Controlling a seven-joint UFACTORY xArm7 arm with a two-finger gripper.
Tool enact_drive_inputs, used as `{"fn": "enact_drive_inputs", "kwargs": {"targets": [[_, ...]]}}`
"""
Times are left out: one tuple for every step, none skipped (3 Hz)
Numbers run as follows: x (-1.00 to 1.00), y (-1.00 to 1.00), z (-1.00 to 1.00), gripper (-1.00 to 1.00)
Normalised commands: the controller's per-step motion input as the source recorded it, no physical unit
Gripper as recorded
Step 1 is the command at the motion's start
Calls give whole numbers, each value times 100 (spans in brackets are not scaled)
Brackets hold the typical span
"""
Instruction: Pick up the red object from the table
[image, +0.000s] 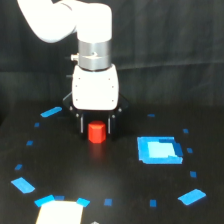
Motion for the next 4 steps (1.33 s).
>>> {"fn": "enact_drive_inputs", "kwargs": {"targets": [[-74,0,13,-100],[57,37,61,-99],[21,63,100,-56],[75,39,100,-41]]}}
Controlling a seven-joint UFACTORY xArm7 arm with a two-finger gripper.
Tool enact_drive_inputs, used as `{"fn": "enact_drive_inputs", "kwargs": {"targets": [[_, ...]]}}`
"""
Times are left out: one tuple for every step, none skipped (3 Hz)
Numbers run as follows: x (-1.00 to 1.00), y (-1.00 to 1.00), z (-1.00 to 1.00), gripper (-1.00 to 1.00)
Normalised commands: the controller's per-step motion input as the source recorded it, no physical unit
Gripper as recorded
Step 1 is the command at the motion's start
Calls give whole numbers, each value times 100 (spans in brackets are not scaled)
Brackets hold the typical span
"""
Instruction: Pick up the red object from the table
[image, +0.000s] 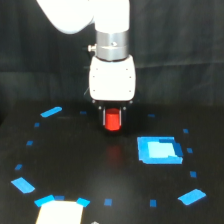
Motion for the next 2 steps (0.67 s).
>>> {"fn": "enact_drive_inputs", "kwargs": {"targets": [[76,42,100,32],[-59,-36,100,-83]]}}
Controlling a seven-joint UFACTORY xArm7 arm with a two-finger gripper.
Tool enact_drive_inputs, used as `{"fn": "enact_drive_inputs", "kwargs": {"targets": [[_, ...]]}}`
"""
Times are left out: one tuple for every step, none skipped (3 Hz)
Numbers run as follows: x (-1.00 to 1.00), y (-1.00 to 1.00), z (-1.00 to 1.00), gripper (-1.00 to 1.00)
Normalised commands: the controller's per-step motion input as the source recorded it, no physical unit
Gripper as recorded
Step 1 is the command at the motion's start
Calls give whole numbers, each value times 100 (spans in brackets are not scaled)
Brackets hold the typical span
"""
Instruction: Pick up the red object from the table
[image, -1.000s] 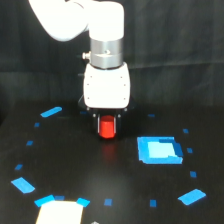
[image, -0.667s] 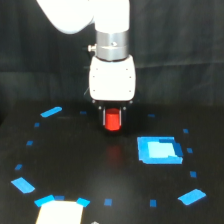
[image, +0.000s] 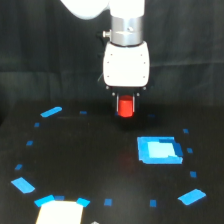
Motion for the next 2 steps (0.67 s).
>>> {"fn": "enact_drive_inputs", "kwargs": {"targets": [[-62,-9,100,-88],[-37,-30,100,-100]]}}
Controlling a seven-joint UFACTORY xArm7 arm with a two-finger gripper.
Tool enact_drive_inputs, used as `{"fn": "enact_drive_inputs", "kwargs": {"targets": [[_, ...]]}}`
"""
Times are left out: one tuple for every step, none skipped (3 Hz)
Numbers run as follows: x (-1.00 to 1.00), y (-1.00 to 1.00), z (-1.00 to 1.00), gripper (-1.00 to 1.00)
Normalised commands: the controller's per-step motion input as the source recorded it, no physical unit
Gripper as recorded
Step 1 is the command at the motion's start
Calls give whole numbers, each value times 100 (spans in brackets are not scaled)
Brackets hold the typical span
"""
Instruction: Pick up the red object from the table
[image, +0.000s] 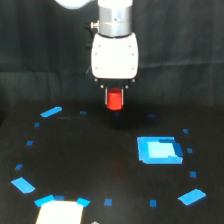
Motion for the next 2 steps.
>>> {"fn": "enact_drive_inputs", "kwargs": {"targets": [[-66,-66,100,-94],[-65,-70,100,-77]]}}
